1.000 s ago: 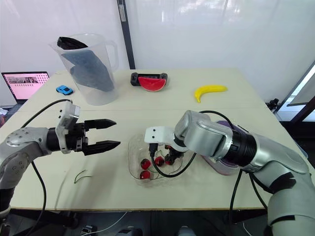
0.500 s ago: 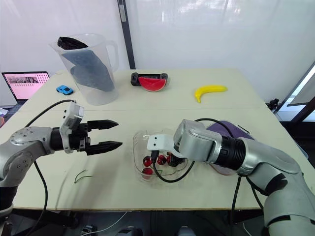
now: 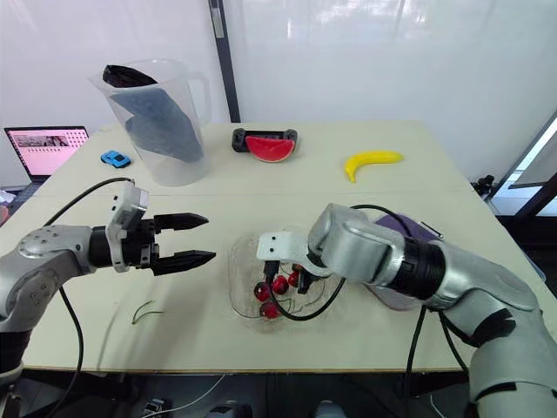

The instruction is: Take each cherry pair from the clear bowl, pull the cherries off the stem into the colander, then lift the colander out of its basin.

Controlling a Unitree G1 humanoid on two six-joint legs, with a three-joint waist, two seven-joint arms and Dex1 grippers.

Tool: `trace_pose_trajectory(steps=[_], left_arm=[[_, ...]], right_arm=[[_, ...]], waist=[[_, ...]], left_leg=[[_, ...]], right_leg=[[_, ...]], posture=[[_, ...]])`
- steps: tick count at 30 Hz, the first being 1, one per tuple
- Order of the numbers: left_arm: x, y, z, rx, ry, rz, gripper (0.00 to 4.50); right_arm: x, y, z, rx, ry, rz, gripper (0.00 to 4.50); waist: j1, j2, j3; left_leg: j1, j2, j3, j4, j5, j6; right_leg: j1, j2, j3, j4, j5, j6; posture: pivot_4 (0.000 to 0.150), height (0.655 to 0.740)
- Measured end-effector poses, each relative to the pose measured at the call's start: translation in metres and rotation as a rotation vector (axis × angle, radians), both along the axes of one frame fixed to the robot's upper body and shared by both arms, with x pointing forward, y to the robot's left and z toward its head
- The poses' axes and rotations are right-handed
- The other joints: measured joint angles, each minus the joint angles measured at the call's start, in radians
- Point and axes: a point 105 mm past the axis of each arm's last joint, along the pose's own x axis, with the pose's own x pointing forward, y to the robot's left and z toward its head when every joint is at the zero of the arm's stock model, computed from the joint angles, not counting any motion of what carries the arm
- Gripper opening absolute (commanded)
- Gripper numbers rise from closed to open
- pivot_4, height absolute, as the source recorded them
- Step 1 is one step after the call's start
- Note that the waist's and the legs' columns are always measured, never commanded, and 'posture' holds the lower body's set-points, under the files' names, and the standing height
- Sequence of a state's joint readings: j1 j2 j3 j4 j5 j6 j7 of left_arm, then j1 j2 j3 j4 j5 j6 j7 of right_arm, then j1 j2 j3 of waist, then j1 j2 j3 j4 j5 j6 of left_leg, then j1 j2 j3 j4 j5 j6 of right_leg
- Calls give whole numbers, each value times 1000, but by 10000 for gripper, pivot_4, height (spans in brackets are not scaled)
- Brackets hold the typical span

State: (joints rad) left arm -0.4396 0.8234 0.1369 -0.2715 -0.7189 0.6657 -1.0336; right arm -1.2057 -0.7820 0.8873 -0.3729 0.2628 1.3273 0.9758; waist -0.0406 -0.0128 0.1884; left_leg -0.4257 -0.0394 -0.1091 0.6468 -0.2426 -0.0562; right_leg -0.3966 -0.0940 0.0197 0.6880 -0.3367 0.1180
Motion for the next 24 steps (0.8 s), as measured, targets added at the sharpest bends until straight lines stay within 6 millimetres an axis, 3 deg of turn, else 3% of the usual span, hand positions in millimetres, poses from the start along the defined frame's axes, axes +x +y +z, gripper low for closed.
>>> trace_pose_trajectory(steps=[6,11,14,17,24], left_arm=[[13,-5,23,-100,-64,23,45000],[33,-5,78,-356,-112,94,45000],[36,-8,100,-381,-135,106,45000],[42,-13,103,-388,-100,122,45000],[49,-28,89,-330,-38,102,45000]], right_arm=[[5,7,42,220,-158,88,8887],[29,12,77,465,-481,128,8887],[45,12,92,510,-728,125,8887],[49,18,91,507,-844,151,8887],[53,20,87,336,-1146,270,8887]], waist=[[-3,0,0],[-2,-4,-1],[-4,-4,-1],[-6,-3,-1],[-4,-3,-1]], left_leg=[[0,0,0,0,0,0],[0,-1,0,2,0,0],[0,-2,0,1,3,-5],[0,-2,1,1,4,-6],[0,-2,1,1,4,-7]], right_leg=[[0,1,0,0,0,0],[1,0,-1,0,0,0],[1,-1,-1,1,0,0],[0,0,0,1,0,0],[0,0,0,0,0,0]], posture=[[1500,7400],[1500,7400],[1500,7400],[1500,7400],[1500,7400]])
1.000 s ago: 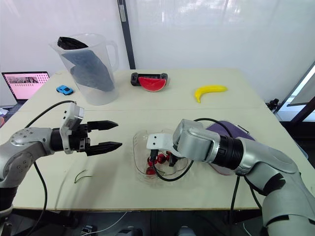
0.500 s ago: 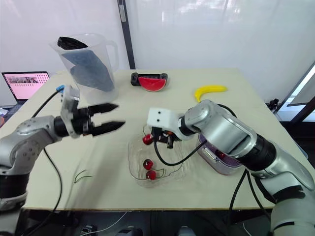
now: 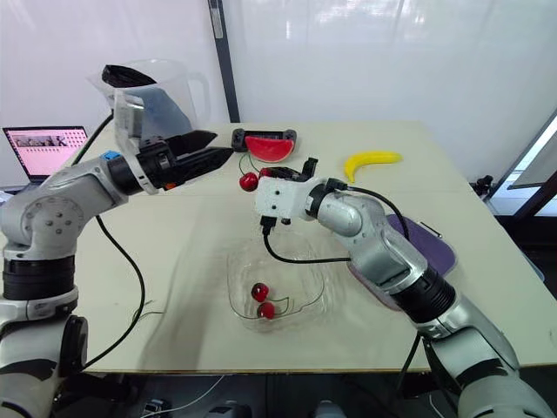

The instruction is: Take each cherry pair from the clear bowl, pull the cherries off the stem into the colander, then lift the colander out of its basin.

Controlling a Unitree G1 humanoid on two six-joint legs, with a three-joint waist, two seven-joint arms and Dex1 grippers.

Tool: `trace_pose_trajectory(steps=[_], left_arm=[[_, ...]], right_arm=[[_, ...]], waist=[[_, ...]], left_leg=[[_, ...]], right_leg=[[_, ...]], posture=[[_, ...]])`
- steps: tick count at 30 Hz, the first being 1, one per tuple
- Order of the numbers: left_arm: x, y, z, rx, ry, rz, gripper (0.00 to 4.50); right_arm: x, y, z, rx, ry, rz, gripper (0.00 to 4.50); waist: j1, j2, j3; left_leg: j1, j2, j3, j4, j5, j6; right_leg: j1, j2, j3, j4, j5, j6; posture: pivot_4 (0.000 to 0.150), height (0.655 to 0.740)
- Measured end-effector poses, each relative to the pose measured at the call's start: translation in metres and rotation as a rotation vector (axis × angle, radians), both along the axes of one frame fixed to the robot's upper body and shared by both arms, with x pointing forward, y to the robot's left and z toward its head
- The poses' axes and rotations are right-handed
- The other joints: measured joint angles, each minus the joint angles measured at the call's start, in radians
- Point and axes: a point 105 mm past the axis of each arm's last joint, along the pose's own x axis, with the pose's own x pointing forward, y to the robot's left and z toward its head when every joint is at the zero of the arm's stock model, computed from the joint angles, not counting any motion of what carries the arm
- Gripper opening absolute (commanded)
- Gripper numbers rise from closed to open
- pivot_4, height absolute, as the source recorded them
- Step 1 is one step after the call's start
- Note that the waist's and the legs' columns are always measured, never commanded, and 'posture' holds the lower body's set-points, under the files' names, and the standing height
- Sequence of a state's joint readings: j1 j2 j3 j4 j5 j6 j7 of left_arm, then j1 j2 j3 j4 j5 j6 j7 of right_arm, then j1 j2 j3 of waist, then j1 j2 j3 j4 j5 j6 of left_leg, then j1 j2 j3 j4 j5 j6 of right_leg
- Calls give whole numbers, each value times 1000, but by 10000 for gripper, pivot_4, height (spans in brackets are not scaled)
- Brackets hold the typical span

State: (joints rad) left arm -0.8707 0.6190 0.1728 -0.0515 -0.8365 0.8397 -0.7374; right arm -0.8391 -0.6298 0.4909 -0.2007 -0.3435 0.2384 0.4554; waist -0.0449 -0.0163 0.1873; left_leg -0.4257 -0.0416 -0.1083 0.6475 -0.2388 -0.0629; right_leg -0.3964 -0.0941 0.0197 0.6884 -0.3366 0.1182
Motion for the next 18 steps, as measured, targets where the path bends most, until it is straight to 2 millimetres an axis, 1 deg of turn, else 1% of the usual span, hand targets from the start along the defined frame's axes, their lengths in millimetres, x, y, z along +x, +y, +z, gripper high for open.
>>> trace_pose_trajectory(steps=[3,6,10,13,15,17,18], left_arm=[[0,-4,-3,13,8,-20,45000],[0,-13,-7,44,17,-51,45000],[1,-21,-8,88,11,-76,45000],[1,-25,-14,124,17,-89,45000],[1,-27,-16,133,21,-91,39321],[2,-28,-18,144,28,-87,31028],[2,-28,-19,149,32,-85,25800]], right_arm=[[-4,-2,-1,-57,-114,-14,8887],[-7,-2,-3,-97,-205,-30,8887],[-13,3,-11,-119,-224,-17,8887],[-14,4,-16,-142,-219,-17,8887],[-15,7,-16,-156,-231,-9,8450],[-16,7,-16,-171,-231,-4,8450],[-16,7,-16,-176,-230,-3,8450]], waist=[[0,0,0],[0,0,0],[0,0,0],[0,0,0],[0,0,0],[0,0,0],[0,0,0]], left_leg=[[0,0,0,0,0,0],[0,-1,0,0,0,0],[0,-1,0,0,0,0],[0,-1,0,0,0,0],[0,-1,0,0,0,0],[0,-1,0,0,0,0],[0,-1,0,0,0,0]], right_leg=[[0,0,0,0,0,0],[0,0,0,0,0,0],[0,1,0,0,0,0],[0,1,0,0,0,0],[0,1,0,0,0,0],[1,1,0,0,0,0],[1,1,0,0,0,0]], posture=[[1500,7400],[1500,7400],[1500,7400],[1500,7400],[1500,7400],[1500,7400],[1500,7400]])
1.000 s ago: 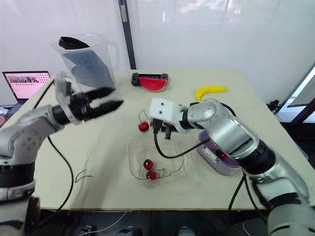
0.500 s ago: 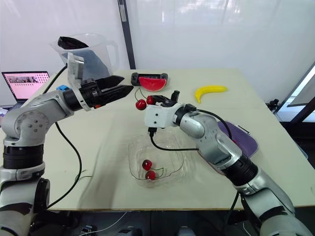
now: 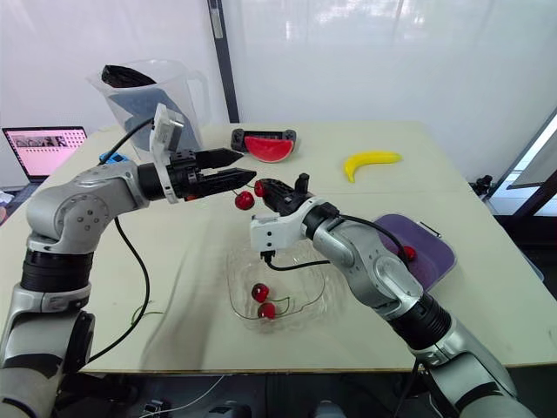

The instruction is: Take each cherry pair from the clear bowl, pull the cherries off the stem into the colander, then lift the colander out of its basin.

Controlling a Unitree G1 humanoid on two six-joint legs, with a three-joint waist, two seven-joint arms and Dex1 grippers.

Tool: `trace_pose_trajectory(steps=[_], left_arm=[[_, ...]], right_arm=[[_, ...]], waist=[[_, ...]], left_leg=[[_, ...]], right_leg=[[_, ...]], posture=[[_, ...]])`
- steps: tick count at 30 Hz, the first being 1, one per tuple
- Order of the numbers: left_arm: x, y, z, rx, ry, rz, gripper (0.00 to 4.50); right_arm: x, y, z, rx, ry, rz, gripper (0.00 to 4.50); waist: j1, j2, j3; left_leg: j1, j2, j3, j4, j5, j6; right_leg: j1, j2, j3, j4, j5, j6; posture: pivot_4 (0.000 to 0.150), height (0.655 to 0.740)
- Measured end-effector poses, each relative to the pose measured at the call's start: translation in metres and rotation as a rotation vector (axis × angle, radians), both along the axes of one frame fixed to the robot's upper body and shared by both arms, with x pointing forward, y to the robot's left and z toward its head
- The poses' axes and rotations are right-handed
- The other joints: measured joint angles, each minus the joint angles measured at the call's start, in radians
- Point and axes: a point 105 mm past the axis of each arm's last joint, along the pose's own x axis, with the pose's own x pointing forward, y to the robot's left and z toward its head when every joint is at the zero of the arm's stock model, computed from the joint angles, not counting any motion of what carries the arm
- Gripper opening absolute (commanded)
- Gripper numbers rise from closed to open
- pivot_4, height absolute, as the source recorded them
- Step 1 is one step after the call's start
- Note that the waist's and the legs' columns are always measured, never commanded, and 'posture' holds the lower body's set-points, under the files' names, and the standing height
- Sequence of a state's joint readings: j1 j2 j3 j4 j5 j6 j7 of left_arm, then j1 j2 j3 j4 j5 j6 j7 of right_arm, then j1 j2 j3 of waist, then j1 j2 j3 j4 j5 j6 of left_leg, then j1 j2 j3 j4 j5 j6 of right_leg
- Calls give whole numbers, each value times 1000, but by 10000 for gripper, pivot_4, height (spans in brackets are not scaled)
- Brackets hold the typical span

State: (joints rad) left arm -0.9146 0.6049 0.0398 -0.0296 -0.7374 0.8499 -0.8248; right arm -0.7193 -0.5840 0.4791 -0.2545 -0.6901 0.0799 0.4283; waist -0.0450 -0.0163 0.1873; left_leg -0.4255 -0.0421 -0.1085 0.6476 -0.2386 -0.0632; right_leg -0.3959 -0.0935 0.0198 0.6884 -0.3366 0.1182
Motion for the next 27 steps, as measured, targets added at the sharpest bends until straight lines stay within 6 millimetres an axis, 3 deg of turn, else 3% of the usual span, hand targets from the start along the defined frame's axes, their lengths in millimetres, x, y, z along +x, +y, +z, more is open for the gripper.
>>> trace_pose_trajectory(steps=[5,17,20,25,27], left_arm=[[1,-2,-5,32,17,2,673],[3,-1,-5,55,33,21,673],[4,-2,-4,55,34,19,0],[10,3,-5,50,22,32,0],[11,6,-5,51,9,17,0]], right_arm=[[0,-1,5,2,-13,-4,8450],[0,-2,7,29,19,7,8450],[-1,-1,3,44,64,24,19813],[2,-19,-17,138,267,-33,44635],[2,-30,-20,229,387,-38,44635]], waist=[[0,0,0],[0,0,0],[0,0,0],[2,0,0],[1,0,0]], left_leg=[[0,0,0,0,0,0],[0,0,0,0,0,0],[0,0,0,0,0,0],[0,0,0,1,0,0],[0,0,0,1,0,0]], right_leg=[[0,0,0,0,0,0],[0,0,0,0,0,0],[0,0,0,0,0,0],[1,0,0,0,0,0],[1,0,0,0,0,0]], posture=[[1500,7400],[1500,7400],[1500,7400],[1500,7400],[1500,7400]])
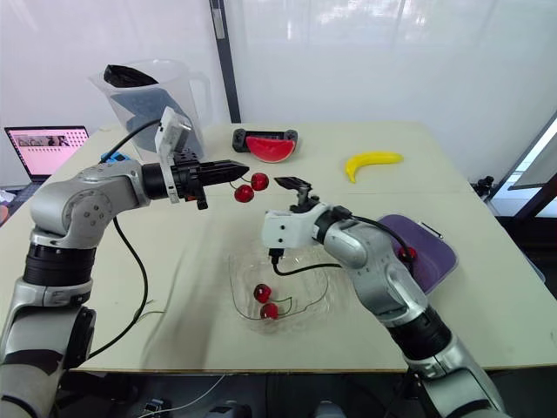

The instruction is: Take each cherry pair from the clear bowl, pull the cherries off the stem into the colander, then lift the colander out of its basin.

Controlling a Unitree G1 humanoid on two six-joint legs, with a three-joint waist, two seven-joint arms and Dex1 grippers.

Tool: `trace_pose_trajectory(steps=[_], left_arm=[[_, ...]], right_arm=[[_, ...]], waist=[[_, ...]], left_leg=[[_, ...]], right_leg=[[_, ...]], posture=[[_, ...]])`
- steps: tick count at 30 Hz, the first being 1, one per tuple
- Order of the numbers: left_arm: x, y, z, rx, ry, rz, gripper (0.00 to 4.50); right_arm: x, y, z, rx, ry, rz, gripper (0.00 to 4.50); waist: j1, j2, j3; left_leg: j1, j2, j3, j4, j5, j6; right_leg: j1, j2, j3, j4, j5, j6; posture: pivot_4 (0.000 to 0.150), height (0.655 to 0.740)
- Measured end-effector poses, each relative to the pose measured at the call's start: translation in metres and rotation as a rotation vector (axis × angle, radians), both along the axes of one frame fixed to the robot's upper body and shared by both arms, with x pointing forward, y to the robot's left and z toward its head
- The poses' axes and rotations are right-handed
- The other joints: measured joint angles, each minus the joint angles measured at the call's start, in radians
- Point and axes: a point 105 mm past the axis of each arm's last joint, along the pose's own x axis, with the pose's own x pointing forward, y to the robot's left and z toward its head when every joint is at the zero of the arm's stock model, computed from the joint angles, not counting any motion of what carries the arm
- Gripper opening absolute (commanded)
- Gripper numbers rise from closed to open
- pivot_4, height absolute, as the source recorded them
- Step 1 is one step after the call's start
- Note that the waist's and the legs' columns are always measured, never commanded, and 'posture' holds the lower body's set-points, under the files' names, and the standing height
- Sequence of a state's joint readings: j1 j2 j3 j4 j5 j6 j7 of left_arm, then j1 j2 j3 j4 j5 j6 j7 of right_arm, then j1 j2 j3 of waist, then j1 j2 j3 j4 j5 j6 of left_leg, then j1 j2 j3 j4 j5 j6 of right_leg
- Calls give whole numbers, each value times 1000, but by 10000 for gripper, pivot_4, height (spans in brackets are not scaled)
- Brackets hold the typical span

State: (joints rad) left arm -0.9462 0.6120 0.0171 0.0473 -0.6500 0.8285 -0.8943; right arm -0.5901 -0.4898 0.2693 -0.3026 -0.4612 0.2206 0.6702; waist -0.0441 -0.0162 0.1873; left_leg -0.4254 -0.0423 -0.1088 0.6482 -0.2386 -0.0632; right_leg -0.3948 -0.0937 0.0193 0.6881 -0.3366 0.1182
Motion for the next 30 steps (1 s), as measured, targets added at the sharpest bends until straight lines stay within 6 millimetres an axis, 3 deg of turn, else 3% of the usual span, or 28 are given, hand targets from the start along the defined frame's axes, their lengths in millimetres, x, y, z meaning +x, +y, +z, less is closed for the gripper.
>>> trace_pose_trajectory(steps=[5,11,14,19,30], left_arm=[[-3,-4,1,-11,-29,-67,0],[-9,-7,-4,2,-34,-126,0],[-16,-10,-11,18,-26,-168,0],[-28,-18,-12,34,-27,-236,0],[-41,-24,-10,44,-22,-290,0]], right_arm=[[-12,-22,36,331,241,65,44635],[-35,-26,56,509,519,222,44635],[-42,-28,70,487,585,260,44635],[-35,-17,50,413,664,259,44635],[-34,-5,35,317,729,330,44635]], waist=[[0,0,0],[0,0,0],[0,0,0],[-1,0,0],[-1,0,0]], left_leg=[[0,1,-1,0,0,0],[0,1,-1,0,0,0],[0,1,-1,0,0,1],[0,0,0,0,-2,4],[0,1,-1,0,-1,2]], right_leg=[[0,0,0,0,0,0],[1,0,-1,0,0,0],[1,0,-1,0,0,0],[0,0,0,0,0,0],[0,0,0,0,0,0]], posture=[[1500,7400],[1500,7400],[1500,7400],[1500,7400],[1500,7400]])
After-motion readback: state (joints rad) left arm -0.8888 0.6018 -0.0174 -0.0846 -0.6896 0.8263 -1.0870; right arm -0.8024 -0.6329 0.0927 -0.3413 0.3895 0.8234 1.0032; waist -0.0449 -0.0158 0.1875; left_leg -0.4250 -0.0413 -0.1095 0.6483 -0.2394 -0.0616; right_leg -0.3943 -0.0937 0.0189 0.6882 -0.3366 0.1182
